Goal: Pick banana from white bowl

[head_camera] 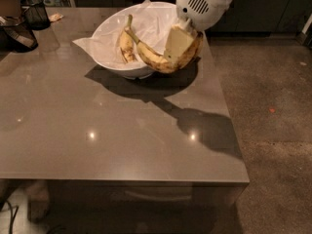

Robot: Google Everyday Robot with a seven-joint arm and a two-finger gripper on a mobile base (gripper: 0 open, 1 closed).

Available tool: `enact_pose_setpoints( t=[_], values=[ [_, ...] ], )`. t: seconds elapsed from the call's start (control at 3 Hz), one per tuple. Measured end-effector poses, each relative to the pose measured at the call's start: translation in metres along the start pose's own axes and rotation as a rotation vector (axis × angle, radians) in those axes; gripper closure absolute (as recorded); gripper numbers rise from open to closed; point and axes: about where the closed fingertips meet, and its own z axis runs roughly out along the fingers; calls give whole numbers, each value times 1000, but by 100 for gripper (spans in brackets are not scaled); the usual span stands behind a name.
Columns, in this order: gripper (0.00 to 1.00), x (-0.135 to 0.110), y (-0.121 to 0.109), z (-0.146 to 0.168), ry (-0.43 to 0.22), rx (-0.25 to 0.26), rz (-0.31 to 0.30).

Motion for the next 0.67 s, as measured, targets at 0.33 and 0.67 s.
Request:
enact_pose_setpoints(
  t=[0.33, 0.67],
  values=[
    [100, 10, 28, -15, -44, -9, 17],
    [100, 10, 29, -15, -44, -12, 18]
  ],
)
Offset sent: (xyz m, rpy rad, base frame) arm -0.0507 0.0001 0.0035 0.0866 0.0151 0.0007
